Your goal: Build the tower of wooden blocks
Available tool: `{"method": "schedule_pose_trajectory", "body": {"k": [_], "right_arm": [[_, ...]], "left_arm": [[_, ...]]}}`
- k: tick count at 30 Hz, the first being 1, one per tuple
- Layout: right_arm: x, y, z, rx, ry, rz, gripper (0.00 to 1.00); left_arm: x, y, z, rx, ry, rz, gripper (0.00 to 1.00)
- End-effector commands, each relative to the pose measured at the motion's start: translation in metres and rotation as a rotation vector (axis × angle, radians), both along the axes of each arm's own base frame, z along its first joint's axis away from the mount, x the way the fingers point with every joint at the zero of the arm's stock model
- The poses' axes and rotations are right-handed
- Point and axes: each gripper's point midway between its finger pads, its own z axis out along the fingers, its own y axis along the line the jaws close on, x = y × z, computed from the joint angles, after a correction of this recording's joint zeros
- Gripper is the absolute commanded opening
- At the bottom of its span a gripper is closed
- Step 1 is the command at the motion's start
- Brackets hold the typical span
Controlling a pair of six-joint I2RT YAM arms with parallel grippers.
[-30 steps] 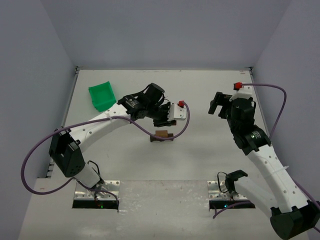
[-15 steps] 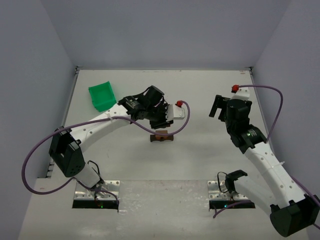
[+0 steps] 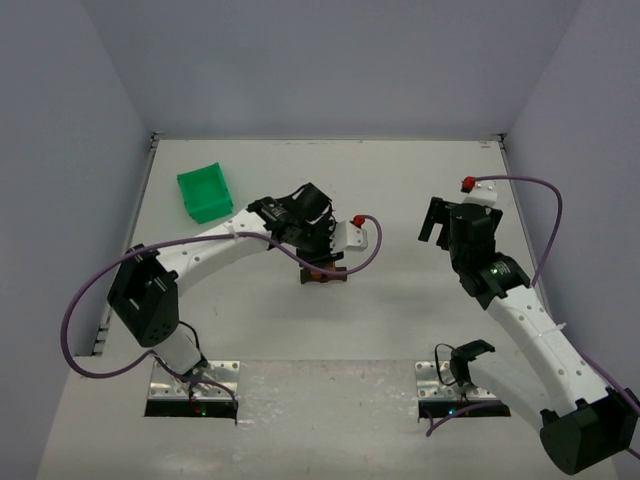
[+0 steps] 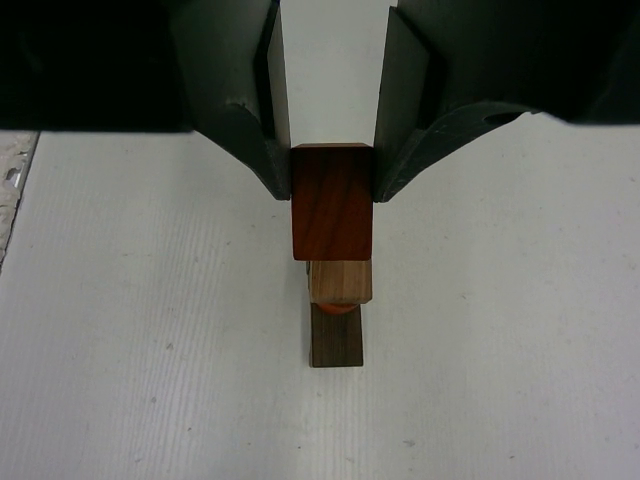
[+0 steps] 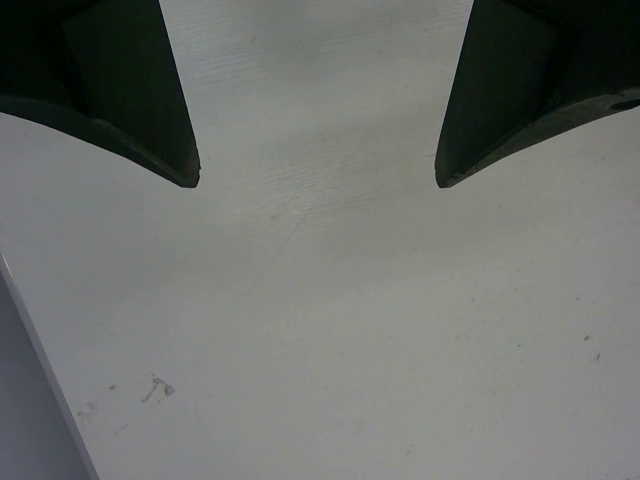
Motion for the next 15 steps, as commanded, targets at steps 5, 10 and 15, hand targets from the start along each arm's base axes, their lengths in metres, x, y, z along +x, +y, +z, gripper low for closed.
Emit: {"method": "schedule_pose_trajectory", "body": {"k": [5,10,15], "right_arm": [[-0.009,-0.014,0.007,-0.005,-0.045,-0.066,0.99],[-0.011,-0.019,0.006,-0.020,-0.046,-0.091,0.99],[-0.010,-0.018,0.004,-0.021,-0.039,-0.086,0.99]], "left_arm": [[0.015,-0.008,-0.005,0.003,-0.010,0.020,0.00],[0.018,-0.010,-0.009,0.019,-0.008,0.018,0.00],[0.019,-0.010,-0.008,0.032,-0.007,0.004,0.00]]}}
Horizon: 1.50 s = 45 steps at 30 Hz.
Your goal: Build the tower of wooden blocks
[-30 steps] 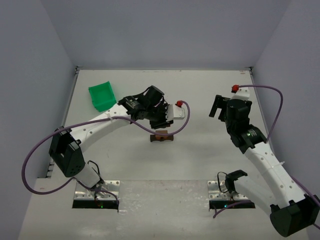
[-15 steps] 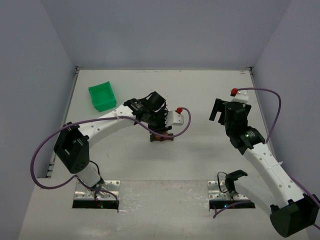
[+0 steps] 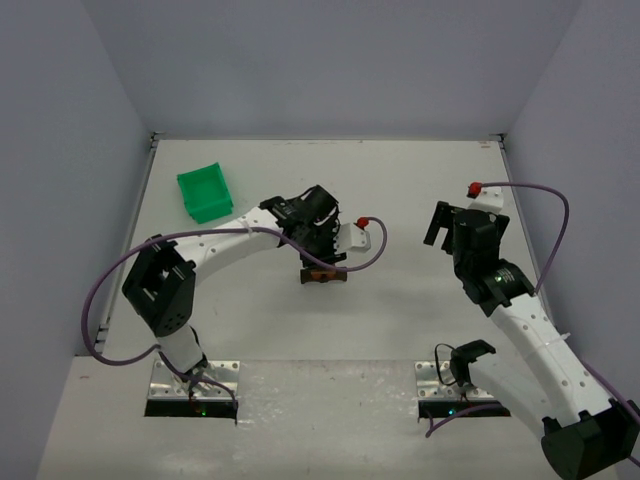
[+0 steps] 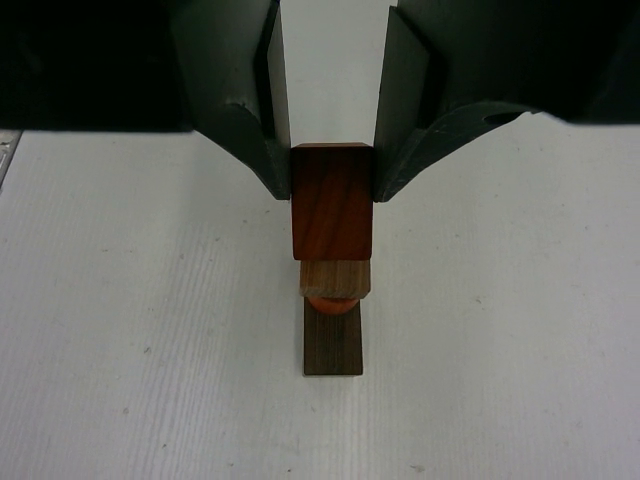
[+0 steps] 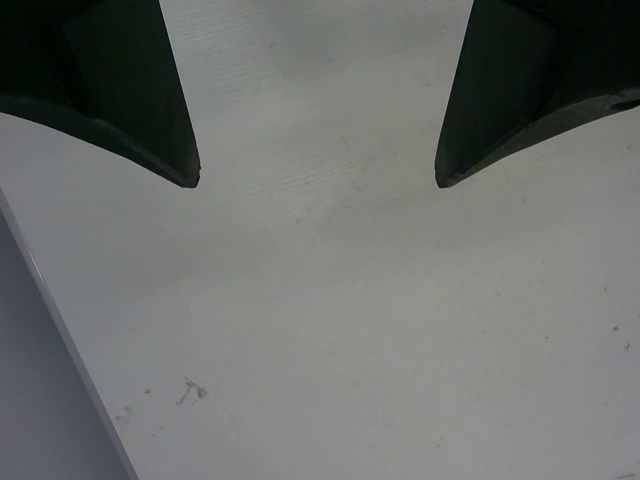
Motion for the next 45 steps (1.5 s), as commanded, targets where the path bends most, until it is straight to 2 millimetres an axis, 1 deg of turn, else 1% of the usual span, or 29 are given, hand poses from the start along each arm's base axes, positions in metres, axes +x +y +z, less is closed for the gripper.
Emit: {"method": "schedule_pose_trajectory", "body": {"k": [1,4,7,13,16,29,34,45], "right_arm": [[0.002,-0.006,0.004,0.001,-0.026,-0.039,0.99],[0.001,-0.005,0.004,0.002,-0.025,-0.035,0.99],[0.001,-0.006,0.003,-0.001,-0.025,-0.036,0.99],[-0.002,-0.008,0.004,-0.004,-0.033,-0.047,0.99],[-0.002,-0.008,0.004,-0.006,-0.032,-0.047,0.99],[-0.003,-0.011,0.002,-0.012,-0.029,-0.056,0.99],[-0.004,-0.013,0.002,-0.017,-0.032,-0.062,0.99],[-0.007,-0.014,0.003,-0.018,-0.041,-0.067,0.99]], "left_arm": [[0.011,-0.010,0.019,-0.032,-0.048,-0.020,0.00],[0.012,-0.011,0.022,-0.024,-0.050,-0.025,0.00],[0.014,-0.010,0.019,-0.004,-0.039,-0.027,0.00],[0.013,-0.011,0.021,0.017,-0.046,-0.031,0.00],[0.011,-0.010,0.016,0.038,-0.036,-0.036,0.00],[0.010,-0.016,0.015,0.051,-0.035,-0.048,0.00],[0.009,-0.017,0.010,0.066,-0.025,-0.053,0.00],[0.006,-0.018,0.007,0.084,-0.025,-0.061,0.00]]}}
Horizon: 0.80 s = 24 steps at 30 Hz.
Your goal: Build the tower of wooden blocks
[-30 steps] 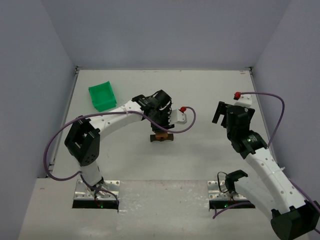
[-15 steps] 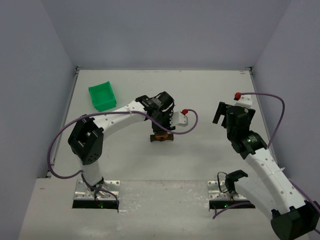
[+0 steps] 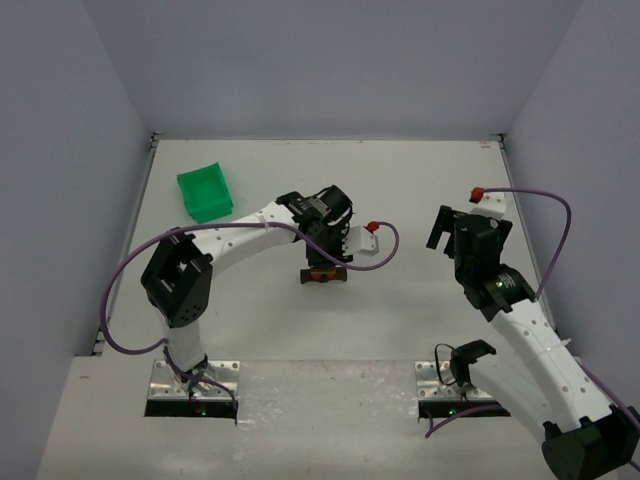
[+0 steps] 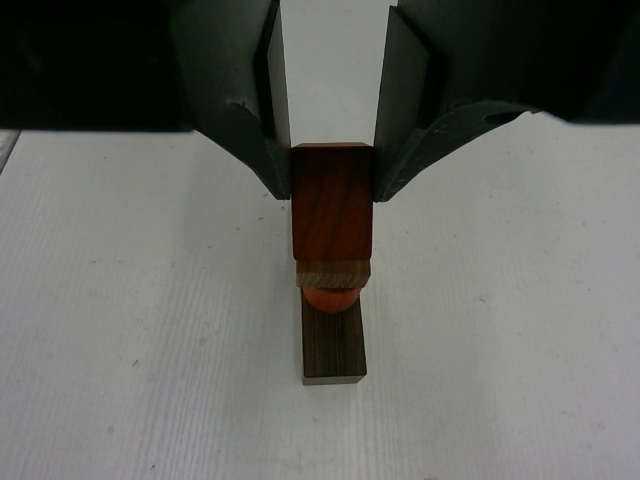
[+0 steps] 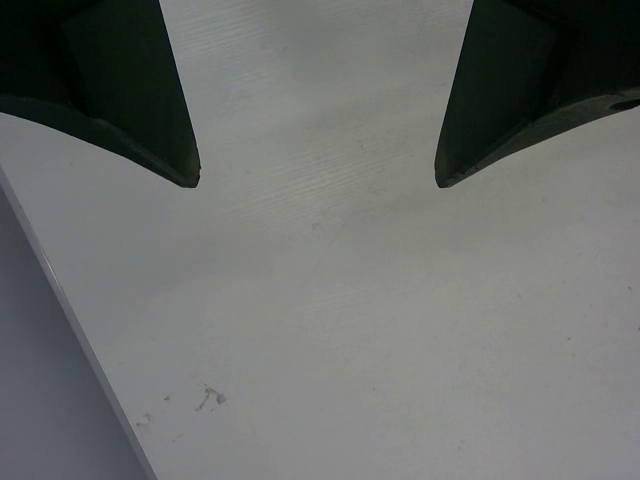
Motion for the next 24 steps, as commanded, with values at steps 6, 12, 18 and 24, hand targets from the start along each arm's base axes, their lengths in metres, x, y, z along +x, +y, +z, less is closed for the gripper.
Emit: {"method": "schedule_pose_trajectory", "body": {"k": [6,12,18,24], "right_arm": [[-0.0001,-0.0062,0.0089,0.002,-0.044,-0.036,0.99],[-0.0009,-0.0060,0.0095,0.005,-0.049,-0.034,0.99],[-0.0022,-0.0072,0.0109,0.004,-0.057,-0.037,0.99],[-0.0026,-0.0070,0.0115,0.006,-0.060,-0.035,0.99]], "left_arm": [[0.0049,-0.0098,0.0096,-0.020,-0.036,-0.025,0.00],[0.0076,-0.0089,0.0067,-0.009,-0.040,-0.021,0.00],[0.0064,-0.0092,0.0070,-0.009,-0.038,-0.025,0.00],[0.0058,-0.0095,0.0047,-0.003,-0.036,-0.041,0.00]]}}
